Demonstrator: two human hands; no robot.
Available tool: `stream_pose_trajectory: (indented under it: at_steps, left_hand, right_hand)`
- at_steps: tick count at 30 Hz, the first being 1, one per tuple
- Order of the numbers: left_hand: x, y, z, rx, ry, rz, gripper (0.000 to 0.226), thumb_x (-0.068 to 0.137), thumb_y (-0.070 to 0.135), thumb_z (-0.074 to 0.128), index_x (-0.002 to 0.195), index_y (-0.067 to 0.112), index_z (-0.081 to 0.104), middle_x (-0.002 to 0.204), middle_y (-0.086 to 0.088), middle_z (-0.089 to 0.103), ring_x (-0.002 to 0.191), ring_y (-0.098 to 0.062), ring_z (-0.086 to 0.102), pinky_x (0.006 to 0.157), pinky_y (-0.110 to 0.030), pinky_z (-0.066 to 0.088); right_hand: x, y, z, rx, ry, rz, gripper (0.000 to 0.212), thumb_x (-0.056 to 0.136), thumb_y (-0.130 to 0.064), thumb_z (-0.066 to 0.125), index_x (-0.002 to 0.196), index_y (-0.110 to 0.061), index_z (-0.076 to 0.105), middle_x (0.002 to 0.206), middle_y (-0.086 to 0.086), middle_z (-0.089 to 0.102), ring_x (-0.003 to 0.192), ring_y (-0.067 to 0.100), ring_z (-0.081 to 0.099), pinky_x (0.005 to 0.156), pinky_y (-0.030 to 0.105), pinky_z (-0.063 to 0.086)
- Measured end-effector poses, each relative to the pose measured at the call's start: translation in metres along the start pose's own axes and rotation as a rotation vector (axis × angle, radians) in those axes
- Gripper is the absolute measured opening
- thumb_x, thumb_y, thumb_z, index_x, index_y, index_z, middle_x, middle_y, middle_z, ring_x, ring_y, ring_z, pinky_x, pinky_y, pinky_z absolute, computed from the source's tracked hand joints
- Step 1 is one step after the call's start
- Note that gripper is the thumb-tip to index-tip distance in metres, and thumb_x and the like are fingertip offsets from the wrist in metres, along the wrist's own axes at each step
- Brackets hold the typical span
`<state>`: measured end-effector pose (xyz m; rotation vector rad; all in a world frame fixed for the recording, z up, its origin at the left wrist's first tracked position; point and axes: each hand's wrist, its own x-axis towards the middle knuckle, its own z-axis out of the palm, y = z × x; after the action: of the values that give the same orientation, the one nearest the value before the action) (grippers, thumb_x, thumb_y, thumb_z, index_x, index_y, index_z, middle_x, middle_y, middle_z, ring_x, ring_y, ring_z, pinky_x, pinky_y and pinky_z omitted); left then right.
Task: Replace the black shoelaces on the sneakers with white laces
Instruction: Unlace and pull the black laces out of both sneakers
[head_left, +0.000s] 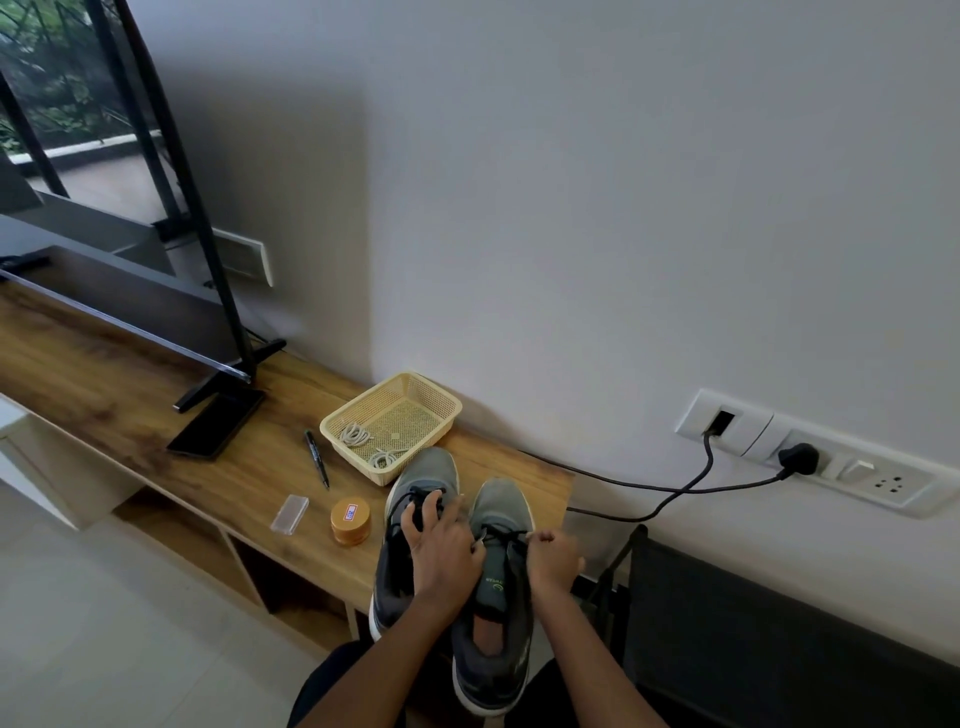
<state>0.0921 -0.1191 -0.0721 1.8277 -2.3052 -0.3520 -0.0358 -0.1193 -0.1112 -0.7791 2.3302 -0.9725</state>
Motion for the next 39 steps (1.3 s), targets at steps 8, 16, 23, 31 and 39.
stream_pose_trajectory:
  at_steps: [8, 16, 23, 31, 39]
  left_hand:
    - [0.000, -0.003, 0.001, -0.044, 0.010, 0.001, 0.027, 0.091, 0.038, 0.048, 0.092, 0.023, 0.071, 0.148, 0.015, 0.030, 0.141, -0.018, 0.009, 0.112, -0.045, -0.003]
    - [0.003, 0.002, 0.003, -0.016, 0.023, -0.021, 0.034, 0.091, 0.042, 0.045, 0.112, 0.023, 0.063, 0.144, 0.013, 0.035, 0.139, -0.017, 0.013, 0.108, -0.042, -0.004]
    - [-0.002, -0.006, 0.004, -0.045, 0.061, -0.050, 0.030, 0.087, 0.037, 0.045, 0.086, 0.021, 0.070, 0.137, 0.015, 0.041, 0.135, -0.016, 0.020, 0.109, -0.041, 0.000]
    - [-0.002, -0.007, 0.003, -0.049, 0.067, -0.039, 0.029, 0.089, 0.039, 0.047, 0.087, 0.023, 0.071, 0.138, 0.016, 0.041, 0.136, -0.015, 0.018, 0.110, -0.043, -0.002]
    - [-0.003, -0.005, 0.001, -0.025, 0.037, -0.024, 0.027, 0.090, 0.040, 0.047, 0.095, 0.025, 0.069, 0.144, 0.014, 0.036, 0.140, -0.016, 0.013, 0.111, -0.044, -0.002]
  right_hand:
    - [-0.012, -0.015, -0.009, -0.567, -0.146, -0.677, 0.021, 0.086, -0.026, 0.059, 0.104, -0.022, 0.069, 0.130, 0.000, 0.047, 0.121, 0.025, 0.034, 0.097, 0.030, 0.035]
    - [-0.020, -0.014, 0.004, -0.524, -0.020, -0.582, 0.015, 0.090, -0.022, 0.052, 0.090, -0.015, 0.065, 0.115, 0.001, 0.050, 0.102, 0.020, 0.043, 0.082, 0.031, 0.046]
    - [-0.006, -0.015, -0.007, -0.144, 0.097, -0.141, 0.020, 0.093, -0.008, 0.043, 0.098, 0.003, 0.059, 0.115, 0.015, 0.047, 0.107, 0.031, 0.046, 0.071, 0.029, 0.034]
    - [0.011, 0.001, -0.020, -0.066, 0.010, -0.070, 0.010, 0.088, -0.013, 0.054, 0.089, -0.010, 0.064, 0.105, 0.013, 0.061, 0.103, 0.031, 0.053, 0.091, 0.035, 0.043]
    - [-0.012, -0.023, -0.013, -0.632, -0.141, -0.718, 0.020, 0.088, -0.030, 0.057, 0.105, -0.027, 0.069, 0.128, -0.003, 0.049, 0.120, 0.025, 0.035, 0.093, 0.032, 0.035]
